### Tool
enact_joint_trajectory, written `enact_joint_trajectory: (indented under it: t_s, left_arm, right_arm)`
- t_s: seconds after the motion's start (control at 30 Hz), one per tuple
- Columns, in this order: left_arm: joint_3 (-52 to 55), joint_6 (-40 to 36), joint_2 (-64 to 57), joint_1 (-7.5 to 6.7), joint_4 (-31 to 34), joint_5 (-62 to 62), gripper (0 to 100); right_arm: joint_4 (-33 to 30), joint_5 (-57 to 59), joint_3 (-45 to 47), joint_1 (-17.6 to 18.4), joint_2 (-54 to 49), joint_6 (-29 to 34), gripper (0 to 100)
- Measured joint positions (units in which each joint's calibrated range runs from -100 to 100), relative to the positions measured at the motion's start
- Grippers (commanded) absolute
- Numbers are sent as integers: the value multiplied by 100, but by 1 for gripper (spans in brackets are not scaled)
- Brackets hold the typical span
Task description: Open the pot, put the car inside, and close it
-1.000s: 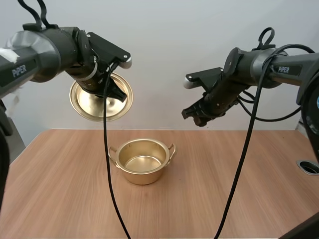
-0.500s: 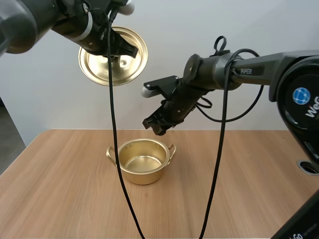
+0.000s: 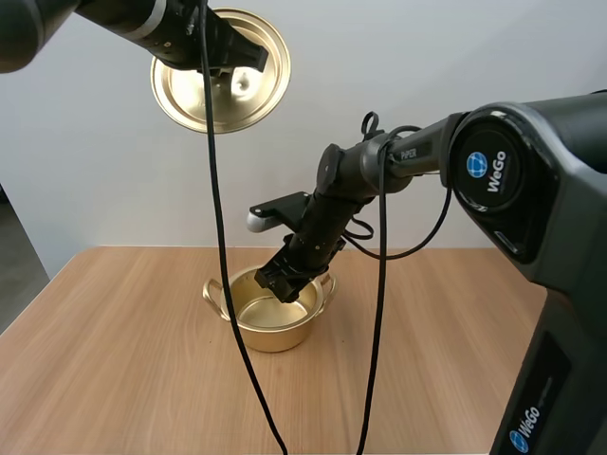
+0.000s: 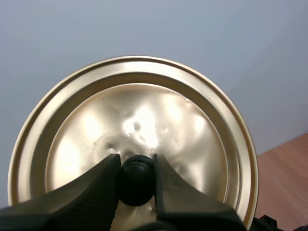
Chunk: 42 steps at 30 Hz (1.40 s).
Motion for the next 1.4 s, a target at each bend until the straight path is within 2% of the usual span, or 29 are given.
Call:
enact_joint_trajectory:
  t_s: [0.17,0.2,0.23,0.33,0.37,0.4,0.6,0.7,0.83,0.9,0.93,0.97,1.13,1.27,1.4]
  left_arm:
    - [0,0,-5,0,-138,66,0]
    - [0,0,-5,0,-138,153,0]
    - [0,0,-5,0,-138,248,0]
    - [0,25,-5,0,-138,370,0]
    - [0,25,-5,0,-138,397,0]
    - [0,25,-5,0,-138,444,0]
    - [0,25,-5,0,-298,765,0]
    - [0,25,-5,0,-298,887,0]
    - [0,25,-5,0,-337,1223,0]
    - [0,25,-5,0,-359,1342,0]
    - [0,25,-5,0,-359,1394,0]
    - [0,25,-5,0,-359,1446,0]
    - [0,25,8,-8,-426,1749,0]
    - [31,25,118,-8,-438,2210,0]
    - [347,51,182,-8,-438,2428,0]
  right_arm:
    - [42,83,0,0,157,-11,0]
    - [82,83,0,0,163,-59,6]
    - [159,83,0,0,163,-108,19]
    - [381,83,0,0,163,-238,62]
    - [425,83,0,0,163,-246,72]
    - [439,64,0,0,163,-249,76]
    - [364,29,0,0,163,-257,65]
    - [342,29,0,-15,85,-257,56]
    - [263,17,0,-228,-156,-243,32]
    - [257,9,0,-399,-338,-235,15]
    - [257,9,0,-513,-455,-235,3]
    - [281,9,0,-634,-575,-235,0]
    - [638,9,0,-1205,-1171,-246,0]
    - [626,9,0,-1633,-1680,-255,0]
    - [626,-75,0,-1790,-2080,-220,0]
